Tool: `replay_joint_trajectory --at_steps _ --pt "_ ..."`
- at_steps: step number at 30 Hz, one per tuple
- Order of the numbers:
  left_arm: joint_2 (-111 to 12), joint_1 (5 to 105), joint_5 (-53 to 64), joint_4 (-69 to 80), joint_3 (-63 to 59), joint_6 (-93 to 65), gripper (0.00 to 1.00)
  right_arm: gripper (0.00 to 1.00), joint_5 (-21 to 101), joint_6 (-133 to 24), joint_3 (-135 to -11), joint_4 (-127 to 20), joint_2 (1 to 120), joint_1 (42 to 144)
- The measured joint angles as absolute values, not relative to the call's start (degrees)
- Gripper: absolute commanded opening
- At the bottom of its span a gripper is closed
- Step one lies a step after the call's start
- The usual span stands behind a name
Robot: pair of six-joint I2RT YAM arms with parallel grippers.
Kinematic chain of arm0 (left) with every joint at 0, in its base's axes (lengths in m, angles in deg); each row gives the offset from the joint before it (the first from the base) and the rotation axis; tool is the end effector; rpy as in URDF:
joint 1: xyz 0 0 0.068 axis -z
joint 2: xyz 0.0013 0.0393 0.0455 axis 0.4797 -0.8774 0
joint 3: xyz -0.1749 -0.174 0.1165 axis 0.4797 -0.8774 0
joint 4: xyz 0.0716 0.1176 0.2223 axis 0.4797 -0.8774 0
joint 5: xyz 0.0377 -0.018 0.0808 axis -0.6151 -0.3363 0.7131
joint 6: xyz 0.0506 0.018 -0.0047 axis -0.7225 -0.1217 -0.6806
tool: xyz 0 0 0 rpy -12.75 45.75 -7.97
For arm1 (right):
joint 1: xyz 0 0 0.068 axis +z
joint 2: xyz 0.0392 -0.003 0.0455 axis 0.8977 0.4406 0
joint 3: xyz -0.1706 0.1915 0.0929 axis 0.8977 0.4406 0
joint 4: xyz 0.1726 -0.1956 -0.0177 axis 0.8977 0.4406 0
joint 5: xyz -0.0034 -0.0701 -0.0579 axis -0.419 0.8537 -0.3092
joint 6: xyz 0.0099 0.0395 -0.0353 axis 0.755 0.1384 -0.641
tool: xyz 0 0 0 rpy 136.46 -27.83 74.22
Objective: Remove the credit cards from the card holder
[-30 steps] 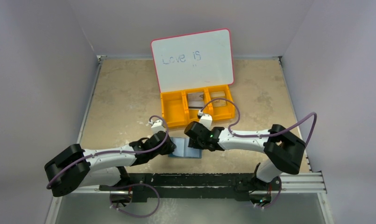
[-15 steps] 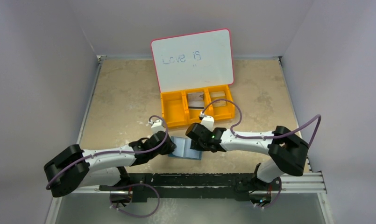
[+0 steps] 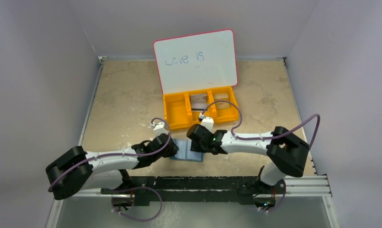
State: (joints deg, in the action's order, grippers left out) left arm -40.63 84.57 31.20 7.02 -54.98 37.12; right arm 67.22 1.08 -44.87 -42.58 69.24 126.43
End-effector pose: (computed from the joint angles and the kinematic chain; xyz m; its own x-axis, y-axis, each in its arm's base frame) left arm 0.1227 -0.1623 0.1406 -0.7749 -0.3661 -0.5153 -0.0365 0.8398 -0.5417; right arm 0.1510 0.2650 0.1707 -0.8322 0.2072 -0.5143 -0.0172 0.9175 0.3974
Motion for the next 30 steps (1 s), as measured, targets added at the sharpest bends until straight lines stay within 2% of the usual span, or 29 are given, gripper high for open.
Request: replay_joint_trajectory --at_steps 7,14,18,22,25,28,30 --pt "-41.5 84.6 31.2 8.9 -55.4 37.6 0.0 0.44 64.3 -2.6 -44.8 -46.7 69.4 125.4" --pt "-41.7 84.6 30.5 10.4 -55.9 38.7 0.0 0.44 56.7 -5.9 -44.8 -58.8 67.9 125.4" --pt "-41.2 84.6 30.6 10.8 -56.4 39.5 0.0 0.43 55.6 -6.4 -45.0 -61.0 67.2 125.4" --pt "-38.8 84.6 31.5 9.8 -57.6 40.5 0.11 0.44 58.3 -6.8 -45.8 -57.4 65.5 125.4" --pt "-35.3 84.6 32.9 6.3 -58.2 41.3 0.28 0.43 61.0 -6.7 -47.0 -53.4 63.8 125.4" --pt "-30.5 84.6 34.9 1.6 -58.2 41.5 0.23 0.43 63.2 -6.4 -47.0 -50.0 62.4 125.4" --pt "-28.0 84.6 35.9 -0.5 -58.2 41.5 0.27 0.43 63.6 -6.2 -47.0 -48.6 62.2 125.4"
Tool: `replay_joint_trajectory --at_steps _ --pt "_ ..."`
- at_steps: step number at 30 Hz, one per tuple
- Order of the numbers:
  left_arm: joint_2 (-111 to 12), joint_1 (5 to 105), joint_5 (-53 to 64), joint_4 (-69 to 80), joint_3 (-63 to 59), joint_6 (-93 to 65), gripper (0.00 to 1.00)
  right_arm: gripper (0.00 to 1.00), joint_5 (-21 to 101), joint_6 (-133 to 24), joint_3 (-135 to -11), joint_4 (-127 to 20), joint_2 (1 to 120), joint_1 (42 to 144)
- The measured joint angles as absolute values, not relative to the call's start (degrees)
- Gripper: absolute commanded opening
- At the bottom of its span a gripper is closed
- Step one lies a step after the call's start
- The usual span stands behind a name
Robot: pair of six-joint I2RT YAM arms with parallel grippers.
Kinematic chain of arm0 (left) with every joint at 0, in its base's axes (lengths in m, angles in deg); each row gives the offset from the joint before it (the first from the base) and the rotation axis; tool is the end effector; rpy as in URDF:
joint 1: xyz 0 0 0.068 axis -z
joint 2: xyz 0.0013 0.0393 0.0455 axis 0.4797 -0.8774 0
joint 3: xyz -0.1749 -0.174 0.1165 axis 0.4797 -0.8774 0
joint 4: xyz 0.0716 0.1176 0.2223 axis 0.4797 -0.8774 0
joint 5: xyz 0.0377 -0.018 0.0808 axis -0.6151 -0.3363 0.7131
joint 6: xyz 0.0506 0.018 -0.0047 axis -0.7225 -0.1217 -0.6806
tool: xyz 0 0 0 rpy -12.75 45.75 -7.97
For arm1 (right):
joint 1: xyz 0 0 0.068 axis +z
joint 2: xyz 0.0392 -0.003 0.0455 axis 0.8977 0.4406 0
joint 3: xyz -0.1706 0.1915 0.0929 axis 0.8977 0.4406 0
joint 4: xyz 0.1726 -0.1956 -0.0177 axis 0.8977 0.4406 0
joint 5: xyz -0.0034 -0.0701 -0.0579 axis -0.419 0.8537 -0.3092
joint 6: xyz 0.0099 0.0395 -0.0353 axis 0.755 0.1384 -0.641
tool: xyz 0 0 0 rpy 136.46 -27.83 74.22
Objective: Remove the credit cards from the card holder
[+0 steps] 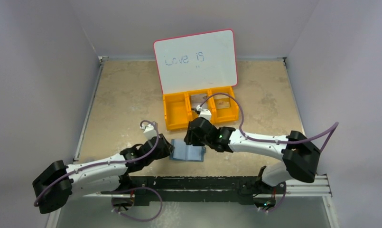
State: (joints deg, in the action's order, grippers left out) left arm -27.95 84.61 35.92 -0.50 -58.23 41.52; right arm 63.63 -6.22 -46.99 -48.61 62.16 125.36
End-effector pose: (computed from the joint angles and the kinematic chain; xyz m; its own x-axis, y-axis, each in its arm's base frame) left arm 0.1088 -0.1369 0.1514 -0.7105 -0.4715 -0.5224 -0.1059 0.8055 -0.5831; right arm 0.1564 0.2674 0.2250 -0.7782 0.2169 -0.5894 -0.1819 0.8204 0.5421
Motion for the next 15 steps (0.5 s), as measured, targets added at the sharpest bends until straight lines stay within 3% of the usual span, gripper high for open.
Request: replay_joint_trajectory --at_steps 11,13,15 --pt "-30.9 84.6 36.0 -3.0 -56.0 39.7 0.35 0.47 63.6 -2.3 -45.4 -43.8 63.7 125.4" --pt "-32.2 84.6 35.3 -2.5 -55.9 39.4 0.43 0.47 63.6 -1.6 -44.6 -43.1 63.9 125.4" --pt "-32.8 84.6 35.0 -2.3 -55.9 38.9 0.45 0.48 63.6 -1.1 -44.1 -42.8 64.4 125.4"
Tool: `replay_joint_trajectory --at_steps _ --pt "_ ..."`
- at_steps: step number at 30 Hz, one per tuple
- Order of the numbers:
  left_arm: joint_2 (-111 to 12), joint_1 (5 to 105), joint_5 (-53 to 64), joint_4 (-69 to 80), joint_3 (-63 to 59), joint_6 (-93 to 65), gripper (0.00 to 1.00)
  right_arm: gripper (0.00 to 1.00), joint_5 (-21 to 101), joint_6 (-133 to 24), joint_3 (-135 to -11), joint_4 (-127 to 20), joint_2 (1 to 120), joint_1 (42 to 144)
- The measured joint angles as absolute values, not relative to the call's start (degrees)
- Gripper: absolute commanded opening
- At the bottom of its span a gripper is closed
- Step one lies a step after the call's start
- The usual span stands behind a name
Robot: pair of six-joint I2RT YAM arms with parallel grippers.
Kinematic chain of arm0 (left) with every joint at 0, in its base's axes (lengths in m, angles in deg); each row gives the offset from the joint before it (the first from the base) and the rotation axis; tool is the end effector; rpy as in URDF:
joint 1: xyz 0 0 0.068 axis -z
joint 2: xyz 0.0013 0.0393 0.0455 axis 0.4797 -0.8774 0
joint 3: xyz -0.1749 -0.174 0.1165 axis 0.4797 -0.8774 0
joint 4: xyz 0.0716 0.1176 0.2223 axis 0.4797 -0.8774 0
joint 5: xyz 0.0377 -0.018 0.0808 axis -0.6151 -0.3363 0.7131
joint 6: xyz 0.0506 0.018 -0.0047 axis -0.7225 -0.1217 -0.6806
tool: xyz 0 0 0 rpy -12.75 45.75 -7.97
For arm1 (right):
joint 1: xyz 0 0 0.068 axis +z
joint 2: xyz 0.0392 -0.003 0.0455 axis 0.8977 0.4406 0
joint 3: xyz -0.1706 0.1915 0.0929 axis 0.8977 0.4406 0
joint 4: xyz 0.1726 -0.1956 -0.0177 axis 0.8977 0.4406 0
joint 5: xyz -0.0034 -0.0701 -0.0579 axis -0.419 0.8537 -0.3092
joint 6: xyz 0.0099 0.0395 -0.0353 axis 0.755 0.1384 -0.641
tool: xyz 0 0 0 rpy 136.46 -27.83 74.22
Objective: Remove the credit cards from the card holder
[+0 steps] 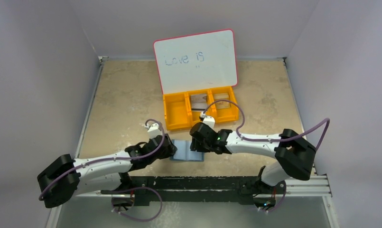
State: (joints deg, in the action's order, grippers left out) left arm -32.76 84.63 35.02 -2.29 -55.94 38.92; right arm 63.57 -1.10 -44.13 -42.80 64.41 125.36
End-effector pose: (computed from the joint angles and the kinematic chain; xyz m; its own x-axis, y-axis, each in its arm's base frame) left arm 0.1129 -0.1440 0.1477 -0.7471 -0.3956 -0.5342 -0.0911 0.8570 -0.5072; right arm 0.1505 0.2566 0.1904 -0.8394 0.2012 -0.5049 -0.0640 0.8859 0.4594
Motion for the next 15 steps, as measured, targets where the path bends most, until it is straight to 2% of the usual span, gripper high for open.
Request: replay_joint_trajectory --at_steps 9,14,15 --pt "-27.0 84.7 36.6 -2.7 -55.9 38.2 0.5 0.47 63.2 -0.3 -44.0 -44.2 68.0 125.5" --pt "-30.5 84.7 34.9 1.3 -57.1 38.5 0.5 0.48 64.4 0.2 -45.9 -42.6 69.2 126.2" --pt "-31.8 84.7 34.3 2.2 -57.4 38.5 0.47 0.48 64.7 0.3 -46.0 -42.1 69.2 126.4"
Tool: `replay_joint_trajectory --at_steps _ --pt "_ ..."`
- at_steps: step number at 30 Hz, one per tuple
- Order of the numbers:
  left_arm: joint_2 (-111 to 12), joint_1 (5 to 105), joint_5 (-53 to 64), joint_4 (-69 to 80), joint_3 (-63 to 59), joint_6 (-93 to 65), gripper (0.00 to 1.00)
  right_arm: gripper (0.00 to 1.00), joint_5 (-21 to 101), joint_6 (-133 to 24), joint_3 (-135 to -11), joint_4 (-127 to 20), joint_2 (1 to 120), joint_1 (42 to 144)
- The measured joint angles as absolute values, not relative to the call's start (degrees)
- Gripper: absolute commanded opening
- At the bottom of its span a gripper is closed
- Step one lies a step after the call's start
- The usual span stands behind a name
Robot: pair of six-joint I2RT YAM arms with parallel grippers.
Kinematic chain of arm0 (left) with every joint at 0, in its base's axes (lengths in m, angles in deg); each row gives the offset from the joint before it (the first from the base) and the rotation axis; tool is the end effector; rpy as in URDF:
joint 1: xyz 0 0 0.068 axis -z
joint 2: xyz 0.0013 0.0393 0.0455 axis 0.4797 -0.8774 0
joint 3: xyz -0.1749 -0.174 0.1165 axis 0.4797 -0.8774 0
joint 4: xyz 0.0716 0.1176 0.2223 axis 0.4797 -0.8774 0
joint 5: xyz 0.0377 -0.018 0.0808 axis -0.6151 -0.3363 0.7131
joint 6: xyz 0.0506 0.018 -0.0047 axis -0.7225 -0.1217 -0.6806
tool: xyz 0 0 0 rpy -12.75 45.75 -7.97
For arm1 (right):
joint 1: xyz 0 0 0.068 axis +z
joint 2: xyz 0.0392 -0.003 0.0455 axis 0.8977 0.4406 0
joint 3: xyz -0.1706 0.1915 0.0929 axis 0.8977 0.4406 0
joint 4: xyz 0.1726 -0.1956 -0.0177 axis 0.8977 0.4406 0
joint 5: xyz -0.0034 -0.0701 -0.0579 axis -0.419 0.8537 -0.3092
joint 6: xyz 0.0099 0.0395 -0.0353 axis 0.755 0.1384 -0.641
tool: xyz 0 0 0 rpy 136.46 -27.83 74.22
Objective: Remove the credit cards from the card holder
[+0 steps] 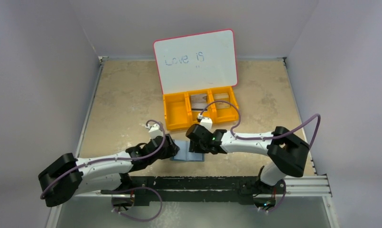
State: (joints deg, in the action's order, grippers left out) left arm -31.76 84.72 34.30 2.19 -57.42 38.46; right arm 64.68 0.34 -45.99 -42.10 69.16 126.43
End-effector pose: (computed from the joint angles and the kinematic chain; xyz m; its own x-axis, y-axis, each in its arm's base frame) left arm 0.1126 -0.1448 0.1487 -0.7350 -0.4146 -0.5365 -0.0593 0.8275 -0.5583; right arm 0.1513 0.2688 0.1758 -0.8500 0.1871 -0.4924 -0.0416 0.9080 0.4168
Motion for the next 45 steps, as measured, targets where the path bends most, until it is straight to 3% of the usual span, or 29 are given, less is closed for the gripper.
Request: replay_joint_trajectory --at_steps 4,12,45 --pt "-35.6 84.8 33.0 5.8 -57.7 38.6 0.3 0.49 65.8 0.9 -46.1 -39.9 68.8 126.6" --pt "-37.0 85.0 32.9 6.0 -57.6 38.5 0.17 0.49 66.2 2.3 -45.8 -37.5 67.7 126.8" --pt "-37.3 85.0 32.9 5.8 -57.6 38.5 0.13 0.5 69.2 4.6 -43.6 -34.4 62.0 127.2"
